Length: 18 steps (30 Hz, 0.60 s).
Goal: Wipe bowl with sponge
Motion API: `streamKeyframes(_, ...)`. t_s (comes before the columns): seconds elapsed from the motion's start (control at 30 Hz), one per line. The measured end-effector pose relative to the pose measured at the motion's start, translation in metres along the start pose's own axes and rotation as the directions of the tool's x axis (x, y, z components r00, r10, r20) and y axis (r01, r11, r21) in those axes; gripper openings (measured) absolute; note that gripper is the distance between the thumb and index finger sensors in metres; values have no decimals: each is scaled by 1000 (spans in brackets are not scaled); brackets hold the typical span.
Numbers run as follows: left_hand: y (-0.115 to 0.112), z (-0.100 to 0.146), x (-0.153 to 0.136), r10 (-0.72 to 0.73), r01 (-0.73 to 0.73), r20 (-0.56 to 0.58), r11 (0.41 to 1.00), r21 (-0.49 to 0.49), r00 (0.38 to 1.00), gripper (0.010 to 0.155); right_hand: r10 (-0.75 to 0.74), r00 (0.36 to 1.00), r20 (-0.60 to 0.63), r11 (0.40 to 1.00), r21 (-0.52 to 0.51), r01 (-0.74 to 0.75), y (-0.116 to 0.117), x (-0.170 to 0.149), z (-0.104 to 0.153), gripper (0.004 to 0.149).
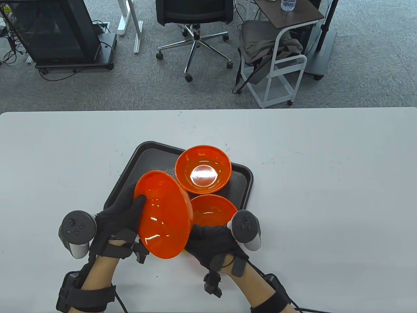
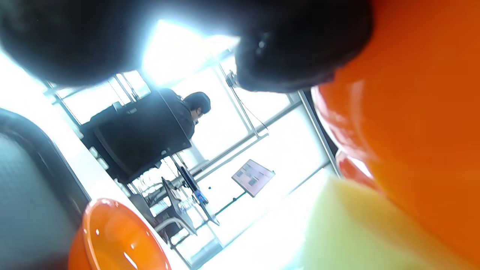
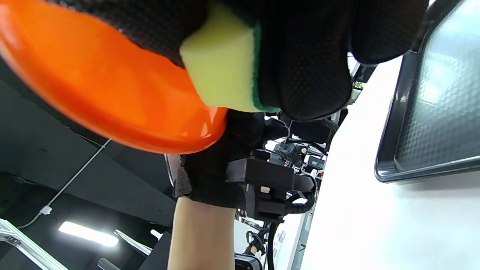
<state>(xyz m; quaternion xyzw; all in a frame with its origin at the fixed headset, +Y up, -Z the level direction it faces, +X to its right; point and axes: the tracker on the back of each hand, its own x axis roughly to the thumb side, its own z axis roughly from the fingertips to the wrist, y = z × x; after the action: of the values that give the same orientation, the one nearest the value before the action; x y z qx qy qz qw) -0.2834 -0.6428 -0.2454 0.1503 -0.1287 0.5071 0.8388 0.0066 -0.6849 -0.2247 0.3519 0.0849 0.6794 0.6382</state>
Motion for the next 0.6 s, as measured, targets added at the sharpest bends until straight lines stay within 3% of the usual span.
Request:
streamKeyframes(0.27,17,-1,-15,-39,43,-66,997,61,997,55,2,999,48,992,-127,4,-13,3,5,53)
streamKeyframes(0.47,9,-3,-17,-11,8,-90,999,-36,996,56,6,995,100,963,-269,21,-26,7,11,52)
streamKeyframes(0.6,1,-3,-15,7,-15,-85,996,-91,996,56,-7,993,118,952,-303,43,-28,6,14,52)
